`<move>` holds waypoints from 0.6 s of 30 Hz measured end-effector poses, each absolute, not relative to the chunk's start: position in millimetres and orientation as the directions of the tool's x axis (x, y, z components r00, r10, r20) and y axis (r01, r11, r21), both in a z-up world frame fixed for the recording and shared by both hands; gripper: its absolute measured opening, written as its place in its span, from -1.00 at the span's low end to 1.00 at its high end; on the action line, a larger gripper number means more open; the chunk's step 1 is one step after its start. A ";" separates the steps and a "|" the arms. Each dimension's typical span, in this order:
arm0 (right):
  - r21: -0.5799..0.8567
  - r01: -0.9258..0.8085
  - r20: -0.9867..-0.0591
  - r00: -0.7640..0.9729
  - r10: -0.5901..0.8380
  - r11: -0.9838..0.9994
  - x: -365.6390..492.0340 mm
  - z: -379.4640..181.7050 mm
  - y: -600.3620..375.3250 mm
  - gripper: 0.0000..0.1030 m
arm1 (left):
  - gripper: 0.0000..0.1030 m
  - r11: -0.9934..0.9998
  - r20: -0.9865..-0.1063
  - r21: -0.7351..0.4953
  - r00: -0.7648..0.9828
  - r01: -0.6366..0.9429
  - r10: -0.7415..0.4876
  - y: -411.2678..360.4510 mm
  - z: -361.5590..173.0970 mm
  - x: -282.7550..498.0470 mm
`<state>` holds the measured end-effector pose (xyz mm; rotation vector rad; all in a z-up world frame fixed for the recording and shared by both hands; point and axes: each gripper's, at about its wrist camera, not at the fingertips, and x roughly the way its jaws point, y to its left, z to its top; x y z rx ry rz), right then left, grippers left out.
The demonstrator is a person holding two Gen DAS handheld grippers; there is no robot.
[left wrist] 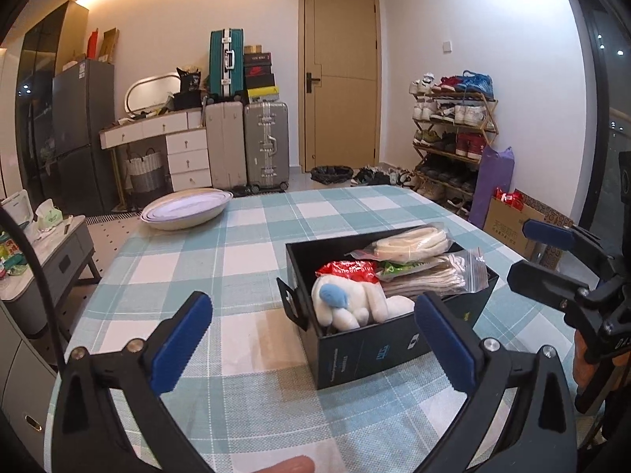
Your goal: Organize soft objects
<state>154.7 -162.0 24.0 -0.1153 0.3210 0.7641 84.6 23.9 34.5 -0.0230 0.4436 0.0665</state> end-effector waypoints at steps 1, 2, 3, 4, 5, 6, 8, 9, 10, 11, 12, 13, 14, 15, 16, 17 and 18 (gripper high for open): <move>0.009 -0.697 -0.325 0.676 0.661 0.717 153.8 23.0 -161.2 0.99 | 1.00 0.997 -0.422 -0.007 0.905 -0.071 0.061 24.4 34.9 83.4; 0.007 -0.698 -0.325 0.675 0.662 0.716 153.6 22.1 -160.5 0.99 | 1.00 0.997 -0.416 -0.002 0.907 -0.074 0.067 24.8 35.5 82.7; 0.007 -0.701 -0.325 0.673 0.665 0.713 153.4 21.5 -159.9 0.99 | 1.00 0.997 -0.407 0.003 0.910 -0.082 0.076 25.3 35.7 81.8; 0.008 -0.702 -0.323 0.672 0.666 0.713 153.1 21.1 -159.7 0.99 | 1.00 0.996 -0.402 0.007 0.912 -0.086 0.082 25.8 35.3 81.0; 0.010 -0.702 -0.321 0.672 0.667 0.712 152.7 20.5 -160.0 0.99 | 1.00 0.996 -0.398 0.007 0.913 -0.090 0.086 26.2 35.0 81.2; 0.012 -0.703 -0.320 0.671 0.669 0.711 152.6 20.1 -160.0 0.99 | 1.00 0.995 -0.396 0.005 0.914 -0.095 0.089 26.8 34.4 81.6; 0.013 -0.702 -0.319 0.673 0.668 0.713 152.6 19.6 -160.2 0.99 | 1.00 0.995 -0.391 -0.008 0.916 -0.102 0.091 29.2 32.4 81.7; 0.014 -0.701 -0.317 0.673 0.668 0.713 152.4 18.7 -160.3 0.99 | 1.00 0.995 -0.391 -0.014 0.916 -0.102 0.088 30.1 31.5 82.1; 0.016 -0.701 -0.316 0.673 0.669 0.713 152.0 17.9 -160.6 0.99 | 1.00 0.994 -0.391 -0.016 0.916 -0.104 0.090 30.5 30.5 82.7; 0.016 -0.701 -0.315 0.673 0.669 0.713 152.2 18.4 -160.7 0.99 | 1.00 0.994 -0.391 -0.014 0.916 -0.107 0.093 30.5 29.8 83.1; 0.015 -0.701 -0.316 0.673 0.668 0.713 152.2 18.5 -160.6 0.99 | 1.00 0.994 -0.391 -0.013 0.916 -0.110 0.096 30.5 29.2 83.5; 0.016 -0.700 -0.316 0.674 0.668 0.714 152.4 17.8 -160.8 0.99 | 1.00 0.994 -0.391 -0.015 0.916 -0.108 0.094 30.4 28.6 83.7; 0.018 -0.700 -0.315 0.673 0.669 0.714 152.6 16.8 -160.7 0.99 | 1.00 0.994 -0.390 -0.017 0.916 -0.107 0.092 30.5 27.9 83.8; 0.019 -0.702 -0.315 0.672 0.670 0.712 152.5 15.9 -160.2 0.99 | 1.00 0.994 -0.388 -0.018 0.917 -0.107 0.092 30.4 27.0 83.7; 0.018 -0.701 -0.315 0.672 0.670 0.713 152.6 15.6 -159.9 0.99 | 1.00 0.994 -0.386 -0.018 0.918 -0.108 0.093 29.9 26.2 83.2; 0.018 -0.702 -0.317 0.672 0.669 0.712 152.9 15.5 -160.2 0.99 | 1.00 0.994 -0.383 -0.019 0.919 -0.108 0.092 29.7 25.3 83.0; 0.016 -0.701 -0.320 0.672 0.668 0.713 152.9 14.1 -159.4 0.99 | 1.00 0.994 -0.384 -0.020 0.919 -0.105 0.090 29.5 24.3 83.1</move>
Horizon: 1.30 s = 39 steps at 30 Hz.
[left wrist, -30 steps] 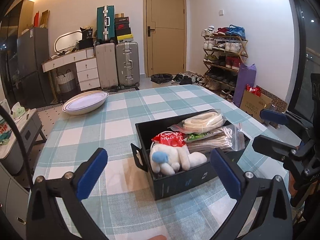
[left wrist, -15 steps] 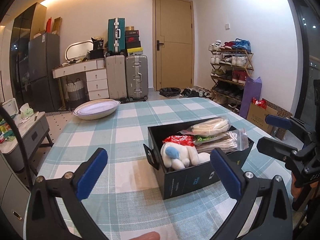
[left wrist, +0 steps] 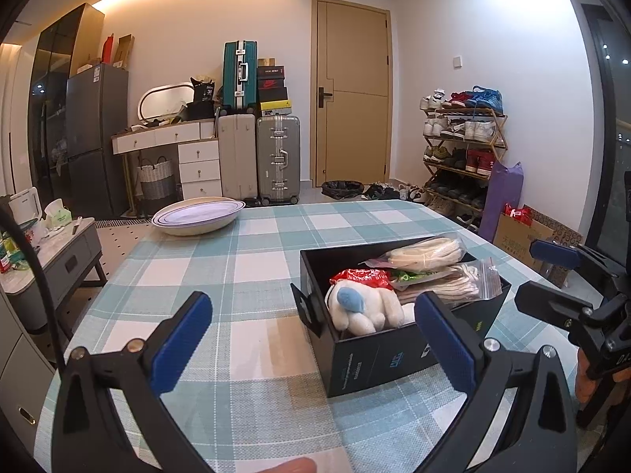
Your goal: Organize soft objects
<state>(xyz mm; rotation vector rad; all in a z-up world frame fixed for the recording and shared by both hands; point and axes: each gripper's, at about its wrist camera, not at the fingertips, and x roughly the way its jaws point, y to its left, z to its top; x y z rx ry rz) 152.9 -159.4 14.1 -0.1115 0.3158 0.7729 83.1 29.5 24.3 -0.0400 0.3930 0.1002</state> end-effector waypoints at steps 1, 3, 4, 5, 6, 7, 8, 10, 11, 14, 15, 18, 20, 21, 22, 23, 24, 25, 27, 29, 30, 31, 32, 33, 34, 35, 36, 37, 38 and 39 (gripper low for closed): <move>0.015 -0.700 -0.322 0.672 0.667 0.714 152.8 13.2 -159.2 0.99 | 1.00 0.994 -0.387 -0.017 0.918 -0.105 0.090 28.7 24.0 83.5; 0.012 -0.701 -0.314 0.674 0.669 0.713 150.9 13.0 -159.3 0.99 | 1.00 0.994 -0.385 -0.014 0.918 -0.106 0.092 28.1 24.2 83.2; 0.013 -0.702 -0.312 0.674 0.669 0.712 150.3 12.9 -159.6 0.99 | 1.00 0.994 -0.386 -0.014 0.918 -0.106 0.092 28.0 24.0 82.8; 0.014 -0.702 -0.311 0.674 0.670 0.712 150.1 12.8 -159.9 0.99 | 1.00 0.994 -0.386 -0.014 0.918 -0.106 0.092 28.1 24.0 82.8; 0.013 -0.702 -0.310 0.674 0.670 0.712 150.1 12.7 -160.1 0.99 | 1.00 0.994 -0.386 -0.016 0.918 -0.107 0.092 28.3 24.2 82.8; 0.012 -0.703 -0.309 0.673 0.672 0.711 149.5 12.5 -159.6 0.99 | 1.00 0.994 -0.387 -0.019 0.918 -0.106 0.091 28.3 23.8 82.6; 0.011 -0.705 -0.308 0.672 0.674 0.709 149.1 12.3 -160.1 0.99 | 1.00 0.994 -0.387 -0.023 0.918 -0.105 0.088 28.8 23.7 83.0; 0.004 -0.707 -0.304 0.673 0.674 0.707 147.0 12.0 -159.1 0.99 | 1.00 0.994 -0.387 -0.029 0.918 -0.107 0.087 29.5 23.7 82.7; 0.001 -0.707 -0.303 0.673 0.674 0.707 146.5 12.5 -159.5 0.99 | 1.00 0.994 -0.387 -0.029 0.918 -0.107 0.087 29.3 23.7 82.5; -0.002 -0.709 -0.300 0.673 0.676 0.705 144.7 12.1 -159.5 0.99 | 1.00 0.994 -0.388 -0.026 0.918 -0.102 0.084 30.0 23.7 83.0; -0.001 -0.709 -0.300 0.673 0.676 0.705 144.6 12.1 -159.4 0.99 | 1.00 0.995 -0.388 -0.024 0.918 -0.102 0.085 30.1 23.7 83.2; -0.002 -0.709 -0.300 0.673 0.676 0.705 144.5 12.0 -159.4 0.99 | 1.00 0.994 -0.390 -0.027 0.917 -0.103 0.084 30.6 24.1 83.5; -0.001 -0.710 -0.300 0.672 0.677 0.704 144.4 12.1 -159.1 0.99 | 1.00 0.994 -0.391 -0.030 0.917 -0.103 0.083 30.7 24.1 83.2; -0.002 -0.710 -0.300 0.672 0.677 0.704 144.5 12.1 -159.1 0.99 | 1.00 0.994 -0.392 -0.031 0.916 -0.104 0.083 30.6 24.2 83.3; -0.002 -0.710 -0.300 0.672 0.677 0.704 144.0 11.9 -158.5 0.99 | 1.00 0.994 -0.391 -0.030 0.916 -0.104 0.084 30.6 24.3 83.4; -0.002 -0.710 -0.300 0.672 0.677 0.704 144.2 12.1 -159.0 0.99 | 1.00 0.994 -0.391 -0.030 0.916 -0.104 0.084 30.6 24.3 83.5; -0.001 -0.710 -0.300 0.672 0.677 0.704 144.5 12.1 -159.3 0.99 | 1.00 0.994 -0.392 -0.029 0.916 -0.103 0.084 30.8 24.3 83.8; -0.001 -0.710 -0.300 0.672 0.677 0.704 144.1 11.9 -158.7 0.99 | 1.00 0.994 -0.392 -0.029 0.916 -0.103 0.084 30.8 24.2 83.4; -0.001 -0.710 -0.299 0.672 0.677 0.704 144.0 12.0 -158.8 0.99 | 1.00 0.994 -0.390 -0.029 0.917 -0.103 0.084 31.1 24.4 83.2; -0.002 -0.710 -0.300 0.672 0.677 0.704 144.5 12.2 -159.3 0.99 | 1.00 0.994 -0.390 -0.030 0.917 -0.104 0.084 30.8 24.2 83.2; -0.002 -0.710 -0.300 0.672 0.677 0.704 144.4 12.0 -158.8 0.99 | 1.00 0.994 -0.390 -0.030 0.917 -0.104 0.084 30.8 24.2 83.3; -0.001 -0.710 -0.301 0.672 0.677 0.704 144.5 12.0 -159.2 0.99 | 1.00 0.994 -0.391 -0.030 0.917 -0.103 0.084 30.8 24.1 83.4; -0.001 -0.710 -0.300 0.672 0.677 0.704 144.3 12.0 -159.2 0.99 | 1.00 0.994 -0.391 -0.030 0.917 -0.103 0.084 31.1 24.2 83.4; -0.001 -0.710 -0.299 0.672 0.677 0.704 144.0 12.0 -159.2 0.99 | 1.00 0.994 -0.390 -0.030 0.917 -0.103 0.084 30.9 24.1 83.2; -0.001 -0.710 -0.300 0.672 0.677 0.704 144.5 12.0 -159.2 0.99 | 1.00 0.994 -0.390 -0.030 0.917 -0.104 0.084 30.9 24.2 83.2; -0.001 -0.710 -0.300 0.672 0.677 0.704 144.4 11.9 -159.1 0.99 | 1.00 0.994 -0.390 -0.030 0.917 -0.104 0.084 30.8 24.2 83.2; -0.001 -0.710 -0.300 0.672 0.677 0.704 144.1 11.9 -159.2 0.99 | 1.00 0.994 -0.390 -0.030 0.917 -0.103 0.084 30.8 24.2 83.2; -0.001 -0.710 -0.299 0.672 0.677 0.704 144.1 11.8 -158.9 0.99 | 1.00 0.994 -0.390 -0.030 0.917 -0.103 0.084 30.8 24.2 83.3; -0.001 -0.710 -0.300 0.672 0.677 0.704 144.5 12.0 -159.5 0.99 | 1.00 0.994 -0.390 -0.030 0.917 -0.103 0.084 30.8 24.1 83.2; -0.001 -0.710 -0.299 0.672 0.677 0.704 144.5 12.0 -159.5 0.99 | 1.00 0.994 -0.389 -0.029 0.917 -0.103 0.084 31.1 24.3 83.2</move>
